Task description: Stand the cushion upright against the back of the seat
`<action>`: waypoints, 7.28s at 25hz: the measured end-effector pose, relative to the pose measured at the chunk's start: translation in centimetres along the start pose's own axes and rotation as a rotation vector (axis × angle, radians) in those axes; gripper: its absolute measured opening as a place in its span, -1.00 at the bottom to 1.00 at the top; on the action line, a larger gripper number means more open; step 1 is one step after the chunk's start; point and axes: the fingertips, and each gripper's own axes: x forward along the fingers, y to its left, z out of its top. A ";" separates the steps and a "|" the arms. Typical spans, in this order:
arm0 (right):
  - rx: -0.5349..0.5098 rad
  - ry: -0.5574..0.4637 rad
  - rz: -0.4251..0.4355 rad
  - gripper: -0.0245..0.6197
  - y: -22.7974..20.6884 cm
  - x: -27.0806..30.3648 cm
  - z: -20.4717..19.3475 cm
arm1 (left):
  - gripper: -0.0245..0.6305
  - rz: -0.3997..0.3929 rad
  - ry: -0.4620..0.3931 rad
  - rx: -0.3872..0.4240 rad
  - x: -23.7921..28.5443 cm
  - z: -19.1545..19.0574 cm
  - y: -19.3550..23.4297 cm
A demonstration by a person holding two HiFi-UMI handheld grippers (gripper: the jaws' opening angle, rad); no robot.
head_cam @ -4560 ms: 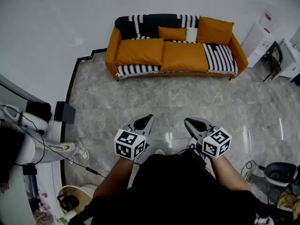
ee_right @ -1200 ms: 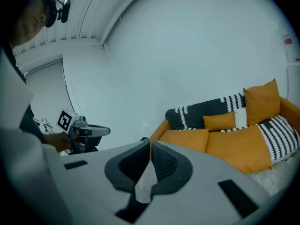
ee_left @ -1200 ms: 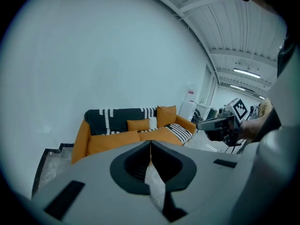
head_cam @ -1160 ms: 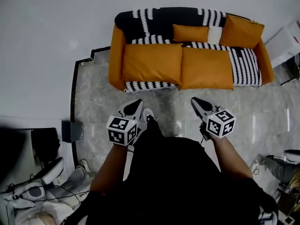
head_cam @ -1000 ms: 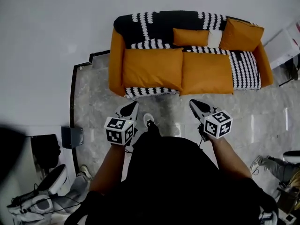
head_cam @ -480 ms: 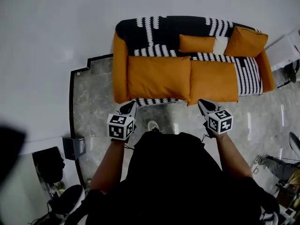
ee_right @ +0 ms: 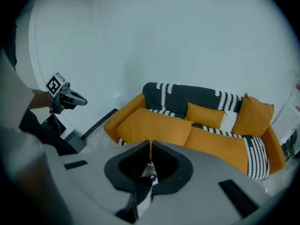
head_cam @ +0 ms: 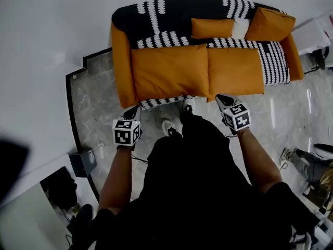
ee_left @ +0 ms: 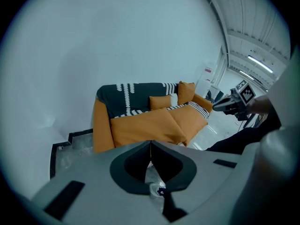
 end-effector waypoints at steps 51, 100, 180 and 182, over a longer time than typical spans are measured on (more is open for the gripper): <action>0.122 0.446 0.174 -0.75 -7.3 20.4 -12.2 | -0.58 0.175 0.314 -0.207 15.5 -7.5 8.8; 0.651 0.108 0.174 -0.78 -18.5 18.2 14.0 | -0.81 0.134 0.016 -0.578 17.3 6.1 18.8; 0.407 -0.453 0.072 -0.80 -14.6 10.6 34.6 | -0.85 -0.169 -0.278 -0.041 12.5 36.6 12.4; 0.377 -0.458 0.107 -0.80 -13.1 9.1 34.1 | -0.85 -0.180 -0.282 -0.036 11.9 36.3 10.7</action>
